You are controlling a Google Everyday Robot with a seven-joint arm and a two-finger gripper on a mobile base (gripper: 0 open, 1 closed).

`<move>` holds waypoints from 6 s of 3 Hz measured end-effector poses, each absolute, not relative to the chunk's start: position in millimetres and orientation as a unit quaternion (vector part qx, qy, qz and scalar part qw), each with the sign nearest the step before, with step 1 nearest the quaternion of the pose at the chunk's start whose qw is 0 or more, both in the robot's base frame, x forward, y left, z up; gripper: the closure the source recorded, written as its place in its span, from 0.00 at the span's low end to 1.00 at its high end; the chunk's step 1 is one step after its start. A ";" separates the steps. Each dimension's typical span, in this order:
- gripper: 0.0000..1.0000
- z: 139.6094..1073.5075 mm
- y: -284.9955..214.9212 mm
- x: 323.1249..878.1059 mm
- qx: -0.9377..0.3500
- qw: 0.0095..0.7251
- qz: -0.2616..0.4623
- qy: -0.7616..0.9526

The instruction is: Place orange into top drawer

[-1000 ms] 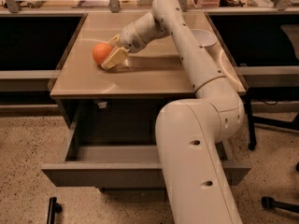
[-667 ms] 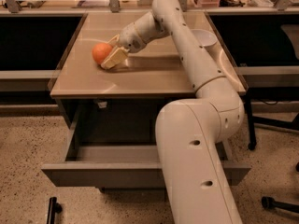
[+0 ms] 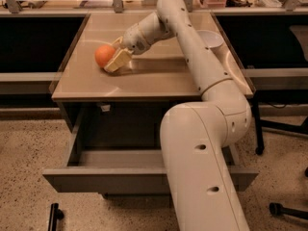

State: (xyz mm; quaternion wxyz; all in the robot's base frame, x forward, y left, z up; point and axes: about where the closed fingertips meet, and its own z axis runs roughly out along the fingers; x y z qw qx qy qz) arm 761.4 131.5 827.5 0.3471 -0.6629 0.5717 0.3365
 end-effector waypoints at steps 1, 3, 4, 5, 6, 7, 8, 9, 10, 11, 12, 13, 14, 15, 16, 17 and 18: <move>1.00 828.9 131.4 759.8 -0.664 0.345 0.331 0.575; 1.00 915.3 78.5 736.2 -0.634 0.407 0.245 0.611; 1.00 978.7 59.9 682.8 -0.606 0.459 0.189 0.622; 1.00 976.7 60.6 683.0 -0.607 0.457 0.190 0.622; 1.00 971.8 68.1 681.8 -0.618 0.444 0.198 0.618; 1.00 975.2 51.3 659.4 -0.613 0.430 0.189 0.636; 1.00 988.1 26.2 617.0 -0.585 0.434 0.162 0.665; 1.00 999.5 4.2 576.3 -0.535 0.465 0.133 0.693; 1.00 978.0 -8.9 544.2 -0.492 0.487 0.123 0.711; 1.00 946.8 -21.6 535.9 -0.480 0.472 0.119 0.729; 1.00 941.3 -20.7 533.9 -0.473 0.468 0.124 0.737; 1.00 917.2 -28.4 522.5 -0.433 0.467 0.144 0.757; 1.00 891.0 -38.3 511.2 -0.392 0.464 0.160 0.778; 1.00 865.5 -40.0 505.3 -0.363 0.460 0.181 0.790; 1.00 836.0 -39.6 504.2 -0.342 0.450 0.202 0.800; 1.00 806.9 -41.6 503.7 -0.319 0.440 0.220 0.810; 1.00 803.9 -41.8 503.8 -0.317 0.438 0.221 0.811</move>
Offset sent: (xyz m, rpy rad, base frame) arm -0.0810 -0.0466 0.0361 -0.1031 -0.0638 -0.1419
